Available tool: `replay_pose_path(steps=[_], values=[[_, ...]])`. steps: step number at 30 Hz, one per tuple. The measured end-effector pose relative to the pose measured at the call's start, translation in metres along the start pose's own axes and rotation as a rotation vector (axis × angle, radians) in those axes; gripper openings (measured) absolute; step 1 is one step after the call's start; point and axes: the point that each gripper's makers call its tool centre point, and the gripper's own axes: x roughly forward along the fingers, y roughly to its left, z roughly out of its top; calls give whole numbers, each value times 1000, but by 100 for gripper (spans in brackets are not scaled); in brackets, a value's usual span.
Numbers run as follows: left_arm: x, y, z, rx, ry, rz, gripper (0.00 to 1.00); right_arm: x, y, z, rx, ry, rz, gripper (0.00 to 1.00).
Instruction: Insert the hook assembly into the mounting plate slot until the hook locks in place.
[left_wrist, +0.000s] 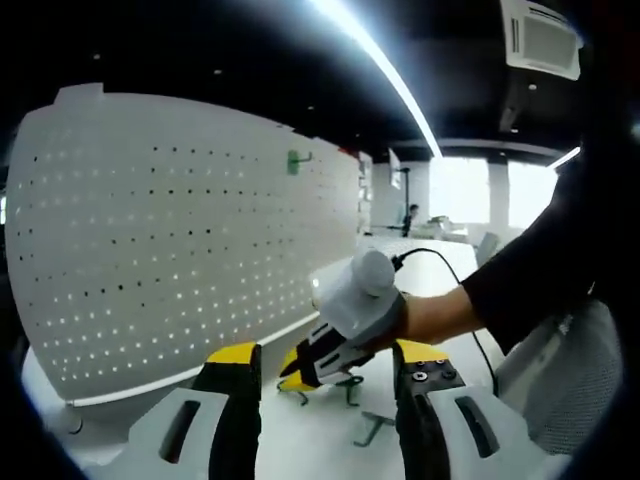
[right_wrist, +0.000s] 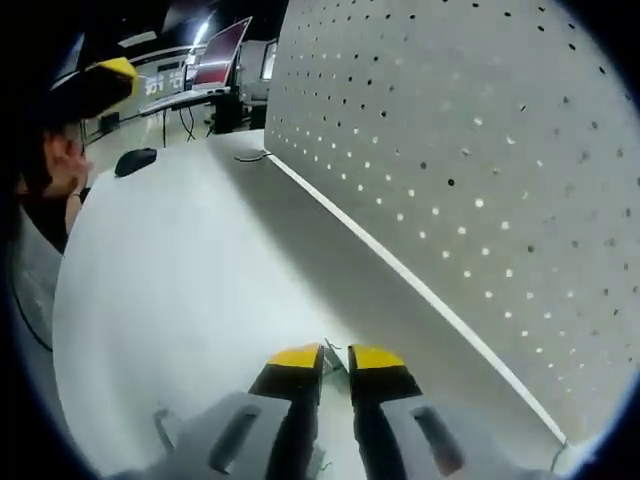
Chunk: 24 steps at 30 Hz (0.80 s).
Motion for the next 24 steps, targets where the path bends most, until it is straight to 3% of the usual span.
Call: replay_pose_path(steps=[11, 24], values=[[0, -1, -2, -2, 7, -3, 53, -4, 0, -5, 7, 1, -2, 0], [1, -1, -2, 1, 8, -2, 53, -11, -3, -1, 28, -22, -13, 0]])
